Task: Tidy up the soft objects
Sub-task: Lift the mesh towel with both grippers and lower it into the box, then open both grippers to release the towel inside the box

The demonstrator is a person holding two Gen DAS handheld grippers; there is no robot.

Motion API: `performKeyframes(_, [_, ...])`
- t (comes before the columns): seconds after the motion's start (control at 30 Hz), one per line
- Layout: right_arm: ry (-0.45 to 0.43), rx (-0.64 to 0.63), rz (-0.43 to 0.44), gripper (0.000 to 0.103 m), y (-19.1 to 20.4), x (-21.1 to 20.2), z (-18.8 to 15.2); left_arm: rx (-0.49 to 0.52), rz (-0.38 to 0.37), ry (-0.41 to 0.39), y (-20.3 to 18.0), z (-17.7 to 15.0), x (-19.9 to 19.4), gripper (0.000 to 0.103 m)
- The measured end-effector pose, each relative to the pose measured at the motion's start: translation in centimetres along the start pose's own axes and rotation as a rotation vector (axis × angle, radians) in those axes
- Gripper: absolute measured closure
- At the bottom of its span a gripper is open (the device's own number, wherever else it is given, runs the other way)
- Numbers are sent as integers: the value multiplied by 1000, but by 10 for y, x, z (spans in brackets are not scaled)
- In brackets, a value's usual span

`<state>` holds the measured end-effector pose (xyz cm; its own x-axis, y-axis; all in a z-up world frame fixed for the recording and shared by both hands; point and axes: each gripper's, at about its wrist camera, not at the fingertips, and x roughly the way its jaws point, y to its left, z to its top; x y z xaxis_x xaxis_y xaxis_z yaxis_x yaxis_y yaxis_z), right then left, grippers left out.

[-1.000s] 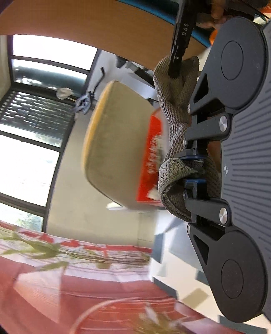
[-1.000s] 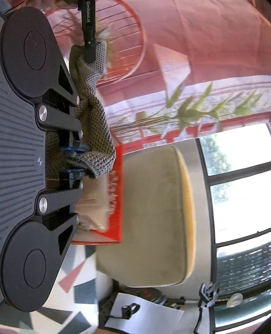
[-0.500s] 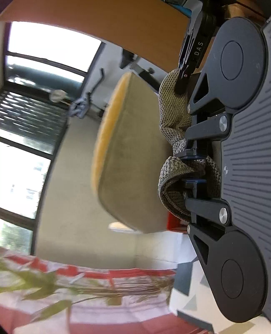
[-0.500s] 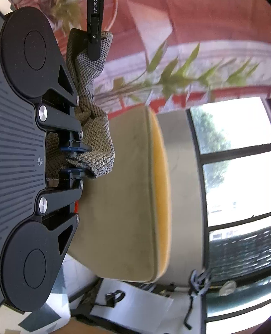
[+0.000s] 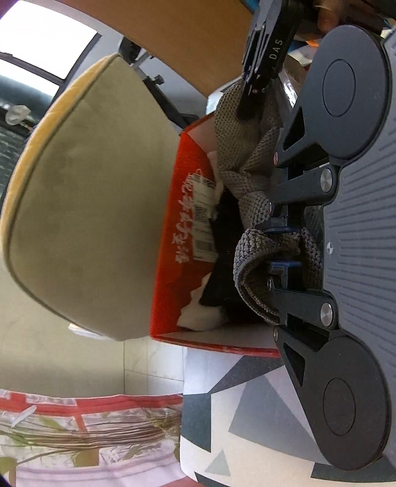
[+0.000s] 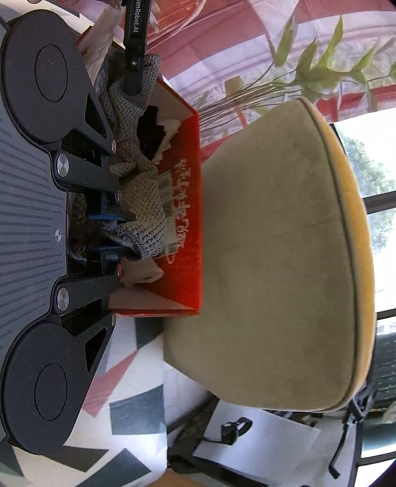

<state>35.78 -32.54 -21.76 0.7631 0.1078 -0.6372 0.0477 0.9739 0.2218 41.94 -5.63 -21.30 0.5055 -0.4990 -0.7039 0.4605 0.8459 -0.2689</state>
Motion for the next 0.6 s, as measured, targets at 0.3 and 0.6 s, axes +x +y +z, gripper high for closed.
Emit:
performKeyframes(0.3, [64, 39, -11, 87, -7, 5, -8, 34, 41, 21, -10, -14, 2, 84])
performKeyframes(0.6, [-59, 49, -58, 51, -6, -30, -11, 109, 96, -142, -31, -19, -46, 9])
